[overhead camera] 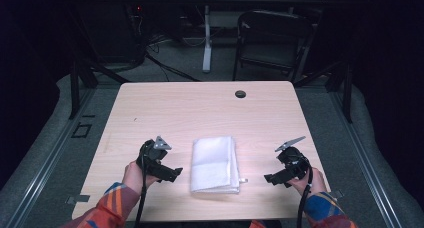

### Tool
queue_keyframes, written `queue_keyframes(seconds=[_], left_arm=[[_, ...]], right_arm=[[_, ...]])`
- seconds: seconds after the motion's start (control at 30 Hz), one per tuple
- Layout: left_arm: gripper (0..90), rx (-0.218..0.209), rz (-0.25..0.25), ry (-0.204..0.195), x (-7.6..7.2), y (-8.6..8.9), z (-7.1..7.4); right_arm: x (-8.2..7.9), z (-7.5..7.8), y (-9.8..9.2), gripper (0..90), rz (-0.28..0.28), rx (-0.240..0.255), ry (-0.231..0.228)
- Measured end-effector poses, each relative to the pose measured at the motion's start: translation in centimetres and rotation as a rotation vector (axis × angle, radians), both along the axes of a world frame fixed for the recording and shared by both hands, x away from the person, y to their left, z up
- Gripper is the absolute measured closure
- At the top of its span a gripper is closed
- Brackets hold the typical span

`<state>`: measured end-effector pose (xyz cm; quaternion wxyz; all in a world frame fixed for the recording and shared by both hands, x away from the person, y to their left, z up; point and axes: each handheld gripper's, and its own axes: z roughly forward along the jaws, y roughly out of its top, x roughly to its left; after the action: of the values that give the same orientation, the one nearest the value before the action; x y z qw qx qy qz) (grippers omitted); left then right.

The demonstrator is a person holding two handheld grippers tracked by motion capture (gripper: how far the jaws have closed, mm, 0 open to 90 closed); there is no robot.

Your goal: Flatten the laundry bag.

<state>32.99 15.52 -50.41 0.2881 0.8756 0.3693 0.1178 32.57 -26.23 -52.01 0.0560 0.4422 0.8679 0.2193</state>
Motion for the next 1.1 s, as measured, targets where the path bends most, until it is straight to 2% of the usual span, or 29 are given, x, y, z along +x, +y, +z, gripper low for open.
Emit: queue_keyframes(seconds=[0.03, 0.07, 0.17, 0.2, 0.23, 0.27, 0.3, 0.33, 0.5, 0.53, 0.6, 0.63, 0.67, 0.83, 0.87, 1.0, 1.1], left_arm=[[2.1, 0.000, 0.000, 0.000, 0.0, 0.0, 0.0], [2.3, -0.018, -0.012, 0.000, -0.1, -0.5, 0.1], [2.5, -0.012, -0.035, 0.001, -0.2, -1.3, 0.1], [2.5, 0.001, -0.056, -0.006, -0.4, -2.1, 0.0], [2.5, 0.001, -0.056, -0.006, -0.4, -2.1, 0.0], [2.5, -0.010, -0.079, -0.006, -0.5, -2.8, -0.1], [2.6, -0.008, -0.085, -0.009, -0.6, -3.1, -0.1], [2.6, -0.008, -0.095, -0.011, -0.6, -3.4, -0.1], [4.2, -0.028, -0.135, -0.008, -1.0, -4.4, -0.3], [4.2, -0.024, -0.154, 0.004, -1.1, -4.6, -0.4], [5.5, -0.024, -0.167, -0.005, -1.3, -5.0, -0.4], [5.6, -0.024, -0.176, -0.022, -1.5, -5.4, -0.3], [5.9, -0.036, -0.179, -0.016, -1.6, -5.5, -0.3], [7.5, -0.030, -0.210, -0.011, -1.7, -6.1, -0.6], [8.2, -0.032, -0.218, -0.003, -1.6, -6.2, -0.7], [8.2, -0.021, -0.232, 0.007, -1.7, -6.9, -1.0], [9.3, -0.005, -0.273, -0.003, -2.3, -7.9, -1.6]], right_arm=[[-0.1, -0.1, 0.1, 3.1, -0.012, 0.017, -0.006], [-0.1, -0.2, 0.1, 3.2, -0.027, 0.035, -0.010], [-0.2, -0.2, 0.2, 3.3, -0.037, 0.046, -0.018], [-0.2, -0.2, 0.2, 3.4, -0.033, 0.040, -0.008], [-0.2, -0.1, 0.1, 3.4, -0.026, 0.029, -0.008], [-0.2, -0.1, 0.2, 3.7, -0.024, 0.044, -0.004], [-0.2, -0.1, 0.2, 3.7, -0.021, 0.023, -0.005], [-0.2, -0.1, 0.3, 3.7, -0.022, 0.040, -0.006], [-0.1, -0.2, 0.3, 3.9, -0.015, 0.042, 0.004], [-0.1, -0.2, 0.3, 4.0, -0.013, 0.041, 0.007], [-0.2, -0.2, 0.4, 4.1, -0.023, 0.043, 0.001], [-0.2, -0.2, 0.4, 4.2, -0.018, 0.040, 0.004], [-0.1, -0.2, 0.4, 4.3, -0.017, 0.043, 0.008], [0.0, -0.2, 0.5, 5.3, -0.005, 0.028, 0.020], [0.0, -0.3, 0.5, 5.3, -0.009, 0.042, 0.022], [0.0, -0.3, 0.5, 5.3, -0.010, 0.044, 0.022], [-0.1, -0.2, 0.5, 5.5, -0.008, 0.025, 0.017]])
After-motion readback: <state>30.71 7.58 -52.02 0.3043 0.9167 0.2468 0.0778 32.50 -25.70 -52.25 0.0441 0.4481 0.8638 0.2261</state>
